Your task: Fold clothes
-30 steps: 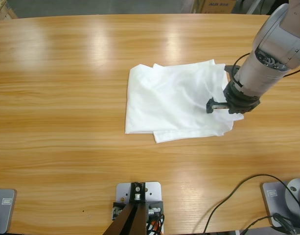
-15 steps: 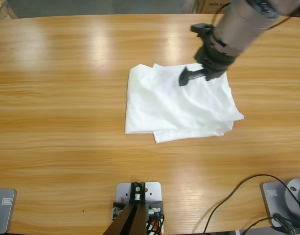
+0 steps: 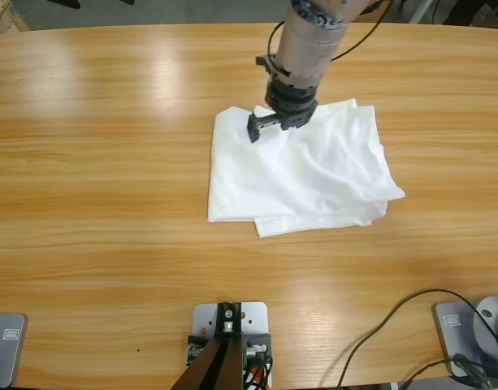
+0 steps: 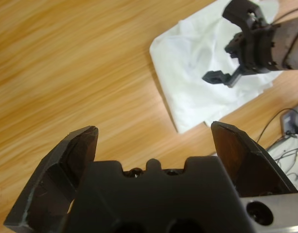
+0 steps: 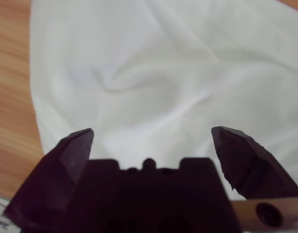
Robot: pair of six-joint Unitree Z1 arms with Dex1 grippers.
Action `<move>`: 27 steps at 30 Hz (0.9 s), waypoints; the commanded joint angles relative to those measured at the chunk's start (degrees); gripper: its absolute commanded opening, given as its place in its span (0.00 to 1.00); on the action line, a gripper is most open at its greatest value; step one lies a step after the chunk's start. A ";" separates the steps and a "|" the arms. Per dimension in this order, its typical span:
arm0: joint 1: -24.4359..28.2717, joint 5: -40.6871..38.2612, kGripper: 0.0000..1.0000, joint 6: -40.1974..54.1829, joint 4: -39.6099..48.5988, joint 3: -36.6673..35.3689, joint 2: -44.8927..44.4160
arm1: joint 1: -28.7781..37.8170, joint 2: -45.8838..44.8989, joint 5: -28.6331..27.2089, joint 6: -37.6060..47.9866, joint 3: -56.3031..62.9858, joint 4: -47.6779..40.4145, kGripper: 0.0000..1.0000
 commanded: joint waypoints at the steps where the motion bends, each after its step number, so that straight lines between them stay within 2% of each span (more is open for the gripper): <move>1: 1.45 0.01 0.91 0.88 4.54 2.55 0.01 | 1.04 8.61 3.35 -0.87 -1.68 0.56 1.00; 5: 1.50 0.01 0.91 1.07 4.54 3.11 -0.20 | 1.08 11.78 8.33 -3.15 -4.30 -0.62 1.00; 8: 1.78 0.01 0.91 1.47 4.54 3.89 -0.59 | 1.08 12.99 8.45 -3.71 -6.34 0.47 1.00; 13: 2.55 0.01 0.91 1.88 4.16 5.03 -0.92 | 0.99 13.46 4.12 -4.10 -13.51 5.52 1.00; 17: 2.66 0.01 0.91 1.88 4.11 5.26 -1.24 | 0.46 12.11 -3.89 -3.22 -17.67 11.42 1.00; 20: 3.22 0.01 0.91 1.68 2.52 7.28 -2.26 | 0.11 5.94 -10.38 -1.23 -16.13 11.88 1.00; 23: 5.28 -0.36 0.91 -0.72 -4.65 15.47 -6.90 | -1.21 -2.39 -12.45 0.14 -7.25 7.06 1.00; 27: 6.93 -3.05 0.91 -3.62 -16.44 33.17 -14.05 | -3.61 -13.24 -8.71 0.63 11.98 -5.31 1.00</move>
